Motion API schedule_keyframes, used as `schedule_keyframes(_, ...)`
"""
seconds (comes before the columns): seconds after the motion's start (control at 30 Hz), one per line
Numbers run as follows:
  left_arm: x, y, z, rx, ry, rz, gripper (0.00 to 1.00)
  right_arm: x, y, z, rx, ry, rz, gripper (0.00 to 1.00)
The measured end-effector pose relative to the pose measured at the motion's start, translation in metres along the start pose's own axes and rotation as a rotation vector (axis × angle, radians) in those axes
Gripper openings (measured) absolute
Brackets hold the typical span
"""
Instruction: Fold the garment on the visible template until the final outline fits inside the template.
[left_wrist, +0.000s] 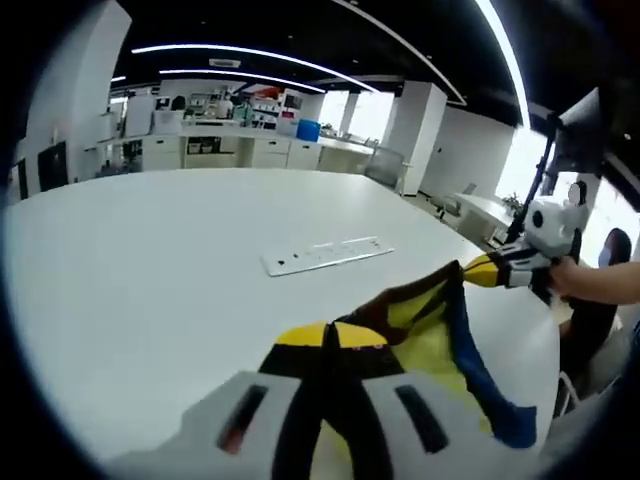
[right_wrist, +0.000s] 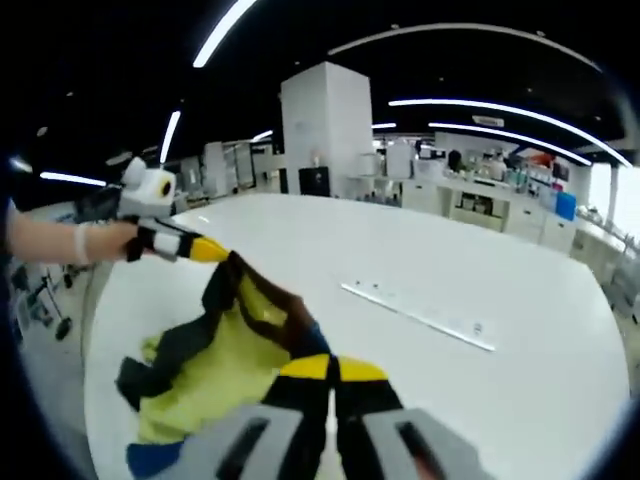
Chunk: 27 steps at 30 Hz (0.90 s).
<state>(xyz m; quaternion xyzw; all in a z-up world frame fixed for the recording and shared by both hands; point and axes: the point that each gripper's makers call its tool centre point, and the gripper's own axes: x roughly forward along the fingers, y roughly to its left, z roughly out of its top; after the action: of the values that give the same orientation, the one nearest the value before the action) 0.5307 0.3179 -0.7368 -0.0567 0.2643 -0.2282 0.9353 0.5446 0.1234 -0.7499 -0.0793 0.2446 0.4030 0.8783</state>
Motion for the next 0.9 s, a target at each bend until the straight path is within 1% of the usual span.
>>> schedule_keyframes(0.03, 0.007, 0.001, -0.005, -0.007, 0.015, 0.010, 0.00, 0.007, -0.003, -0.003, 0.013, 0.007, 0.000, 0.00)
schedule_keyframes(0.07, 0.014, 0.011, -0.009, -0.012, 0.031, 0.017, 0.00, 0.013, -0.006, -0.006, 0.021, 0.013, -0.005, 0.00)
schedule_keyframes(0.1, 0.021, 0.016, -0.014, -0.001, 0.050, 0.024, 0.00, 0.019, -0.009, -0.010, 0.034, 0.026, -0.005, 0.00)
schedule_keyframes(0.13, 0.024, 0.018, -0.018, -0.003, 0.060, 0.032, 0.00, 0.024, -0.011, -0.012, 0.043, 0.032, -0.007, 0.00)
schedule_keyframes(0.17, 0.028, 0.020, -0.020, -0.007, 0.065, 0.034, 0.00, 0.024, -0.009, -0.015, 0.046, 0.040, -0.010, 0.00)
schedule_keyframes(0.2, 0.032, 0.017, -0.025, -0.047, 0.074, 0.028, 0.00, 0.028, -0.010, -0.020, 0.058, 0.058, -0.010, 0.00)
schedule_keyframes(0.23, 0.035, 0.018, -0.027, -0.054, 0.075, 0.028, 0.00, 0.034, -0.015, -0.023, 0.056, 0.068, -0.014, 0.00)
schedule_keyframes(0.27, 0.048, 0.032, -0.026, -0.055, 0.082, 0.036, 0.00, 0.038, -0.017, -0.026, 0.054, 0.075, -0.015, 0.00)
schedule_keyframes(0.3, 0.051, 0.034, -0.027, -0.056, 0.084, 0.042, 0.00, 0.040, -0.018, -0.029, 0.059, 0.081, -0.016, 0.00)
schedule_keyframes(0.33, 0.047, 0.030, -0.030, -0.058, 0.085, 0.043, 0.00, 0.042, -0.020, -0.030, 0.070, 0.082, -0.019, 0.00)
schedule_keyframes(0.37, 0.048, 0.027, -0.033, -0.057, 0.088, 0.039, 0.00, 0.051, -0.026, -0.033, 0.086, 0.089, -0.017, 0.00)
schedule_keyframes(0.4, 0.050, 0.027, -0.034, -0.056, 0.092, 0.038, 0.00, 0.053, -0.028, -0.034, 0.084, 0.092, -0.019, 0.00)
schedule_keyframes(0.43, 0.052, 0.027, -0.036, -0.057, 0.098, 0.039, 0.00, 0.048, -0.025, -0.038, 0.084, 0.093, -0.023, 0.00)
schedule_keyframes(0.47, 0.052, 0.027, -0.038, -0.056, 0.099, 0.041, 0.00, 0.048, -0.026, -0.039, 0.090, 0.096, -0.022, 0.00)
schedule_keyframes(0.53, 0.055, 0.029, -0.041, -0.064, 0.102, 0.044, 0.00, 0.054, -0.030, -0.043, 0.102, 0.100, -0.022, 0.00)
schedule_keyframes(0.6, 0.061, 0.034, -0.042, -0.067, 0.103, 0.047, 0.00, 0.056, -0.030, -0.044, 0.105, 0.107, -0.023, 0.00)
schedule_keyframes(0.73, 0.068, 0.036, -0.049, -0.046, 0.122, 0.056, 0.00, 0.066, -0.034, -0.052, 0.111, 0.129, -0.022, 0.00)
schedule_keyframes(0.8, 0.070, 0.039, -0.051, -0.037, 0.129, 0.061, 0.00, 0.064, -0.031, -0.053, 0.114, 0.133, -0.024, 0.00)
schedule_keyframes(0.9, 0.072, 0.042, -0.052, -0.023, 0.129, 0.058, 0.00, 0.069, -0.033, -0.057, 0.115, 0.142, -0.022, 0.00)
